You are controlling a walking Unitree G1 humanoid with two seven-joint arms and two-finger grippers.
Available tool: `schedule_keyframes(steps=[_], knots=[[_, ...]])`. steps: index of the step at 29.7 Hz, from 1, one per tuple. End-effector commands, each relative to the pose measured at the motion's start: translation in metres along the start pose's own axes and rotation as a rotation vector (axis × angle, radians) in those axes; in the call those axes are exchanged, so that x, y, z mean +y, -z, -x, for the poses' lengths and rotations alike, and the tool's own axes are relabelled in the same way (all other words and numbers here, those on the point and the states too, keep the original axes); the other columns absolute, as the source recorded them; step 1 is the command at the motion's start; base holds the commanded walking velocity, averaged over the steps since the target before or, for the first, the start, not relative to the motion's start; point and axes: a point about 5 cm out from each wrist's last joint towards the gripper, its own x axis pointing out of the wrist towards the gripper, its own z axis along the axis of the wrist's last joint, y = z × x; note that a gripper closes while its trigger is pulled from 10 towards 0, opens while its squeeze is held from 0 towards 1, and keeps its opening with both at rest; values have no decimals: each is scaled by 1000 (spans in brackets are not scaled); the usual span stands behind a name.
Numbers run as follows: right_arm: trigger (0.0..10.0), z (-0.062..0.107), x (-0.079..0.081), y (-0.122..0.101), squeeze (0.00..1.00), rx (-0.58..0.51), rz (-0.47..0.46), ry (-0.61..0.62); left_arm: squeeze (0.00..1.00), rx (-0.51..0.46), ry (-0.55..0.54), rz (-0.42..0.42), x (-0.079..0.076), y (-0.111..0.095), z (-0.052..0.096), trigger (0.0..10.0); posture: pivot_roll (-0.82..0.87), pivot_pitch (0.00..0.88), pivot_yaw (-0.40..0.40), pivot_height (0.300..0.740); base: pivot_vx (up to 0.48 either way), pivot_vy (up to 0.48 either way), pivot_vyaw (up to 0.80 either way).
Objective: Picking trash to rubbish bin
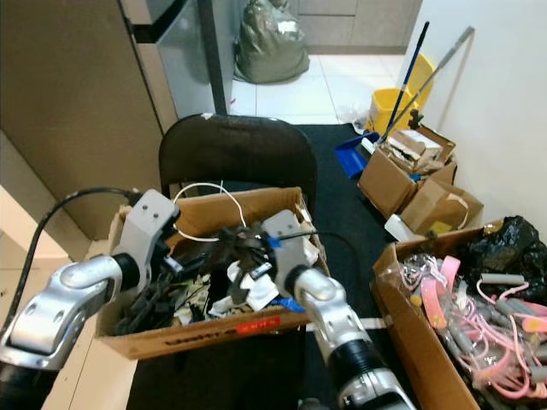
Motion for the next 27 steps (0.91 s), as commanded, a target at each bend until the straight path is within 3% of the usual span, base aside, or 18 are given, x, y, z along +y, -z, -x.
schedule_keyframes(steps=[1,8,13,15,16,17,22,25,26,27], knots=[[10000,-7,0,-2,0,-5,-3,25,0,53,26,-3,-4,5,4,10000,50,162,-1,740,0,0,0],[10000,-26,4,-28,0,-71,-30,35,0,89,31,20,-9,3,7,10000,63,166,-9,740,0,0,0],[10000,-31,6,-31,0,-68,5,24,0,120,13,12,-9,6,8,10000,64,170,-12,740,0,0,0],[10000,-31,5,-30,31,-75,-42,0,0,124,2,14,-8,6,8,10000,64,170,-16,740,0,0,0],[10000,-30,4,-31,914,-85,-72,-10,0,124,1,16,-8,6,9,10000,64,170,-16,740,0,0,0],[10000,-30,4,-32,1000,-97,-116,-22,0,125,0,18,-8,6,9,10000,63,168,-16,740,0,0,0],[10000,-34,20,-39,1000,-142,-300,-204,0,124,1,22,-10,4,7,10000,57,160,-12,740,0,0,0],[10000,-35,31,-40,1000,-132,-336,-310,0,119,2,23,-10,2,5,10000,55,154,-11,740,0,0,0],[10000,-35,35,-38,0,-117,-331,-326,0,117,2,22,-11,2,4,10000,55,149,-12,740,0,0,0],[10000,-35,35,-38,0,-117,-331,-326,0,117,2,22,-11,2,4,10000,55,149,-12,740,0,0,0]])
